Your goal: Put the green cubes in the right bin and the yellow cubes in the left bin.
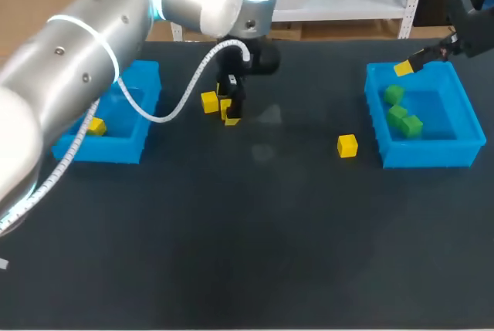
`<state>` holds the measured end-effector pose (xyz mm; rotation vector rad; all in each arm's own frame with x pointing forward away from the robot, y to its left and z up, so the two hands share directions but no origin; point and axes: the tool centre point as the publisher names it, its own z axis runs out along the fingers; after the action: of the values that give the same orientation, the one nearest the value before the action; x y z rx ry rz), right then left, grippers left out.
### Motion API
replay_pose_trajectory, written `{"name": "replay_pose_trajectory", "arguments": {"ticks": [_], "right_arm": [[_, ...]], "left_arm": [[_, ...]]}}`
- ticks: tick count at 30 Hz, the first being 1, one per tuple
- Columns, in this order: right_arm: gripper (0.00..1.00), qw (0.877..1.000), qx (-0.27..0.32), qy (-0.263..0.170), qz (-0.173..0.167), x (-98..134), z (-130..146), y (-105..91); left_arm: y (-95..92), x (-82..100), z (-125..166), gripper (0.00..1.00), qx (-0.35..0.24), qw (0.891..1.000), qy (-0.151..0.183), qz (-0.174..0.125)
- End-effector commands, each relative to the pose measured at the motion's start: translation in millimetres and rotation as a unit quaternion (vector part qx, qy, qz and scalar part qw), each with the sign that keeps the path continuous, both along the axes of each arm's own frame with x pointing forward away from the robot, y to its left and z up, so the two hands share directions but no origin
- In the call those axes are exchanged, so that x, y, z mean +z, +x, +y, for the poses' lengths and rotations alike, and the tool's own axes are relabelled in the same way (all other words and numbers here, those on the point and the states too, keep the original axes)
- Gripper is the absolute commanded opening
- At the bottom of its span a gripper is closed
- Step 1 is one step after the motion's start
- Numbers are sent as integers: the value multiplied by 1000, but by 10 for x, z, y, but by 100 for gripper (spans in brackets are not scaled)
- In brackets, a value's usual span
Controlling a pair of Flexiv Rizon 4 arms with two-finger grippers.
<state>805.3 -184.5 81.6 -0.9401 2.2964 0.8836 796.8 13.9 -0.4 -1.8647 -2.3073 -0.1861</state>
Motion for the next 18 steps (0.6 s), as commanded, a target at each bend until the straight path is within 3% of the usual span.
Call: {"name": "replay_pose_trajectory", "arguments": {"ticks": [1, 10, 15, 18], "right_arm": [[100, 1000, 0, 0, -1, 0, -2, -12], [100, 1000, 0, 0, -1, 0, -2, -12], [100, 1000, 0, 0, -1, 0, -2, -12], [100, 1000, 0, 0, -1, 0, -2, -12]], "left_arm": [[101, -85, -65, 0, -7, 1000, 16, 8], [59, -133, -48, 0, 5, 1000, 8, -1], [60, 61, 45, 0, 14, 999, 13, -31], [34, 276, 77, 0, 26, 998, -7, -52]]}}
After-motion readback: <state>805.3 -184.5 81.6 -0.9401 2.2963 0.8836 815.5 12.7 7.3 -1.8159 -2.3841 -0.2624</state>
